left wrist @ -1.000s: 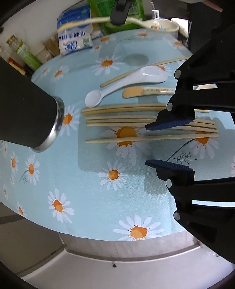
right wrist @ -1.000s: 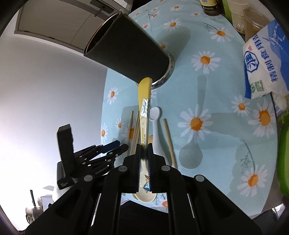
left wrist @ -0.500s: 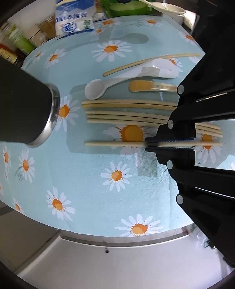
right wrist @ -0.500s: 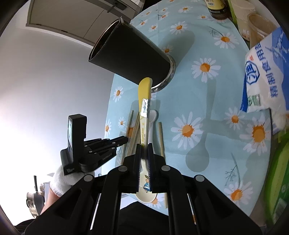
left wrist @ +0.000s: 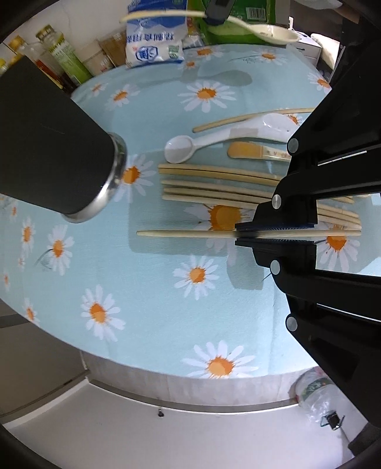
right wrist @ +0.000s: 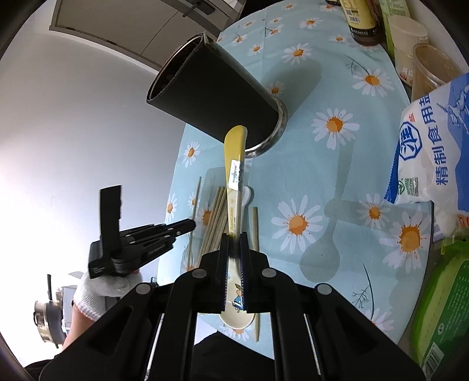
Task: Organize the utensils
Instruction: 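Grasp one bamboo chopstick with the left tool while the right tool holds the spoon, then carry the spoon with the right tool and chopstick with the left tool over the black holder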
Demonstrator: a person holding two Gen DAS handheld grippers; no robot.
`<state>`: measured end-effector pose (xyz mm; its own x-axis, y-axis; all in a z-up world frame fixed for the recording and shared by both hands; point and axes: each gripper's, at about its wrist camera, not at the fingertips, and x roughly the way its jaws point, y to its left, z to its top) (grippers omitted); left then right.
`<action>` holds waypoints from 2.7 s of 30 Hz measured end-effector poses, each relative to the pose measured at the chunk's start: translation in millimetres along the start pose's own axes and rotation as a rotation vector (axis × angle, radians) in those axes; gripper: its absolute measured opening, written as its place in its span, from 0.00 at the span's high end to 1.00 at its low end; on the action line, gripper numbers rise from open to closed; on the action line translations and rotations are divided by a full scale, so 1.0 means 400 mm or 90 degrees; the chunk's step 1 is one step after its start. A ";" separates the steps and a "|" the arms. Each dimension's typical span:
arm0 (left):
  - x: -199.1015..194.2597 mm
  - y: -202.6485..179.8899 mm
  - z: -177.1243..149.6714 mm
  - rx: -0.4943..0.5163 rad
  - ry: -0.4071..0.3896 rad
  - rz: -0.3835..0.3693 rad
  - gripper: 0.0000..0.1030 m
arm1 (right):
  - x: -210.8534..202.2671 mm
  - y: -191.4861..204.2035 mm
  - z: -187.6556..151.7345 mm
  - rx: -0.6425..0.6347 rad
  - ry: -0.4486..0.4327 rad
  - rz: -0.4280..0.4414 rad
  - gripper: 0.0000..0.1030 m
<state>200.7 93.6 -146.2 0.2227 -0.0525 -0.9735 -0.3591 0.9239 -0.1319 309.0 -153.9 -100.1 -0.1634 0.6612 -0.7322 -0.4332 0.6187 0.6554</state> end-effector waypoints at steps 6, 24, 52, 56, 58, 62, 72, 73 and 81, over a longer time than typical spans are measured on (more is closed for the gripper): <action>-0.067 0.031 0.006 0.020 -0.057 -0.047 0.97 | 0.011 0.034 -0.005 0.007 -0.032 -0.018 0.92; -0.308 0.033 0.069 0.136 -0.259 -0.185 0.97 | 0.024 0.218 0.013 -0.034 -0.166 -0.059 0.92; -0.511 -0.050 0.306 0.181 -0.550 -0.338 0.97 | -0.150 0.341 0.267 -0.123 -0.444 -0.069 0.92; -0.504 -0.053 0.323 0.186 -0.586 -0.337 0.97 | -0.141 0.338 0.294 -0.141 -0.461 -0.078 0.92; -0.489 -0.056 0.332 0.182 -0.591 -0.330 0.97 | -0.126 0.334 0.305 -0.146 -0.460 -0.082 0.92; -0.448 -0.058 0.340 0.174 -0.594 -0.321 0.97 | -0.086 0.311 0.317 -0.141 -0.459 -0.085 0.92; -0.351 -0.039 0.356 0.141 -0.562 -0.327 0.97 | 0.000 0.274 0.317 -0.130 -0.421 -0.120 0.92; -0.346 -0.038 0.354 0.142 -0.564 -0.325 0.97 | 0.009 0.269 0.315 -0.127 -0.417 -0.120 0.92; -0.302 -0.046 0.335 0.153 -0.537 -0.319 0.96 | 0.049 0.250 0.301 -0.129 -0.407 -0.156 0.92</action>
<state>301.8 133.8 -1.2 0.8995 -0.2564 -0.3537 0.1230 0.9256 -0.3580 369.3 -28.0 -26.4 0.4846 0.6710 -0.5611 -0.5576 0.7312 0.3929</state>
